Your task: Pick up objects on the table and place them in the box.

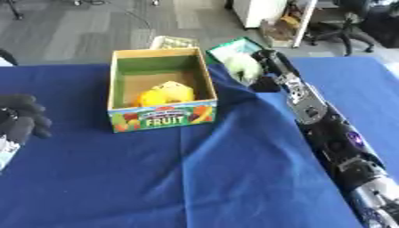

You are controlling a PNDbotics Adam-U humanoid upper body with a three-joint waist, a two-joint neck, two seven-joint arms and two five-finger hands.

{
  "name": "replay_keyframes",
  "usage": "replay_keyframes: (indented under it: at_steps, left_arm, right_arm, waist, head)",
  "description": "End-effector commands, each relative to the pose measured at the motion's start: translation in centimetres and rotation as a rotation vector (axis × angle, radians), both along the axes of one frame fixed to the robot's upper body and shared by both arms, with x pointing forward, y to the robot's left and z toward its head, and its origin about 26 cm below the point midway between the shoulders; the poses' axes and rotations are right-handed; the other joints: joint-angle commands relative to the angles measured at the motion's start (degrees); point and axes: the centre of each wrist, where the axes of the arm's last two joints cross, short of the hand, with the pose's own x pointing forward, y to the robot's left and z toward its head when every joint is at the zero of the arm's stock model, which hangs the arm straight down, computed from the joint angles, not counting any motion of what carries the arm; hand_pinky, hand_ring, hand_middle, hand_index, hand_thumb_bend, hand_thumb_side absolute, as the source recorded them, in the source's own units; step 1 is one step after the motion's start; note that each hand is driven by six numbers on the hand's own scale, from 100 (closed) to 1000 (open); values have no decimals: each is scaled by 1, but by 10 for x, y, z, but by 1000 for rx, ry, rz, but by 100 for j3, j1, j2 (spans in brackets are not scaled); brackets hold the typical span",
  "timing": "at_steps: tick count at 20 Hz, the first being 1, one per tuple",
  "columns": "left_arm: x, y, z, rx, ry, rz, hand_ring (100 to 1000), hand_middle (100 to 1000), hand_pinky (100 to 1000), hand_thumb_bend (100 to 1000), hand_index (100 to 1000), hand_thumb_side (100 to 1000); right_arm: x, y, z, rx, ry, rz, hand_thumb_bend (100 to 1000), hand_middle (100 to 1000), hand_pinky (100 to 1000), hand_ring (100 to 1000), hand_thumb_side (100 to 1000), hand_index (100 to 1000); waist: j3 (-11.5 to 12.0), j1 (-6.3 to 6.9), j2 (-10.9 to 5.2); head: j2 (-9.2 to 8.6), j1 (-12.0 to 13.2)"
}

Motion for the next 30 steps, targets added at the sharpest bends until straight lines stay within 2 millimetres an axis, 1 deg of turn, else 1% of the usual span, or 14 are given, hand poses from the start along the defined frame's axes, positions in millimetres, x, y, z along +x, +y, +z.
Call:
replay_keyframes:
  at_steps: [1, 4, 7, 10, 13, 14, 16, 17, 18, 20, 21, 22, 24, 30]
  left_arm:
    - [-2, 2, 8, 15, -23, -5, 622, 611, 571, 363, 729, 369]
    - [-2, 1, 8, 14, -23, -8, 622, 611, 571, 364, 729, 368]
    - [-2, 0, 8, 13, -22, -14, 623, 611, 571, 363, 729, 368]
    - [-2, -1, 9, 13, -24, -23, 623, 611, 571, 365, 729, 367]
    - [-1, -4, 10, 13, -28, -37, 623, 611, 571, 365, 729, 367]
    - [-1, -5, 11, 12, -29, -43, 623, 611, 571, 365, 728, 367]
    - [-1, -6, 12, 12, -31, -50, 623, 610, 571, 365, 728, 367]
    - [-1, -6, 12, 12, -32, -52, 623, 610, 571, 366, 728, 368]
    - [-1, -6, 12, 11, -32, -52, 623, 610, 571, 366, 728, 368]
    - [-1, -6, 12, 11, -31, -51, 623, 610, 571, 366, 728, 369]
    - [-1, -6, 12, 11, -31, -51, 623, 610, 571, 367, 728, 369]
    - [-1, -6, 11, 11, -30, -50, 623, 610, 571, 367, 728, 370]
    - [-1, -6, 11, 12, -28, -49, 623, 610, 571, 367, 728, 369]
    - [-1, -5, 10, 12, -26, -43, 623, 610, 571, 368, 728, 369]
  right_arm:
    - [0, 6, 36, -12, -97, 57, 100, 264, 442, 460, 100, 414]
    - [0, 29, 54, -74, -175, 159, 100, 274, 449, 466, 100, 425]
    - [0, 56, 62, -160, -241, 256, 100, 288, 463, 475, 100, 438]
    - [1, 80, 59, -227, -271, 323, 100, 300, 475, 482, 100, 454]
    - [3, 98, 51, -295, -288, 360, 100, 333, 519, 504, 100, 493]
    - [3, 103, 48, -318, -290, 366, 100, 353, 536, 518, 100, 514]
    - [4, 110, 40, -366, -294, 377, 100, 435, 586, 574, 100, 592]
    - [4, 112, 37, -392, -296, 383, 132, 511, 639, 646, 100, 660]
    - [4, 114, 33, -415, -295, 393, 228, 596, 702, 729, 130, 727]
    - [4, 116, 28, -457, -302, 416, 361, 765, 830, 873, 239, 847]
    - [4, 117, 27, -475, -304, 427, 391, 791, 855, 898, 263, 864]
    - [4, 117, 26, -492, -309, 436, 490, 863, 922, 958, 338, 919]
    - [4, 116, 28, -504, -327, 437, 536, 893, 958, 985, 409, 944]
    - [3, 112, 35, -459, -398, 363, 572, 896, 968, 994, 412, 949]
  waist:
    - [-3, 6, -131]
    - [14, 12, -137]
    - [55, 10, -145]
    - [132, 3, -141]
    - [245, -8, -126]
    - [287, -11, -120]
    - [350, -16, -107]
    - [370, -17, -101]
    - [384, -20, -95]
    - [393, -29, -86]
    - [393, -33, -83]
    - [389, -37, -82]
    - [377, -40, -84]
    - [328, -45, -101]
  head:
    - [19, -24]
    - [26, -44]
    - [32, -79]
    - [35, -128]
    - [30, -201]
    - [26, -224]
    - [24, -253]
    - [25, -259]
    - [30, -263]
    - [37, -262]
    - [40, -260]
    - [43, -258]
    - [45, -252]
    - [48, -237]
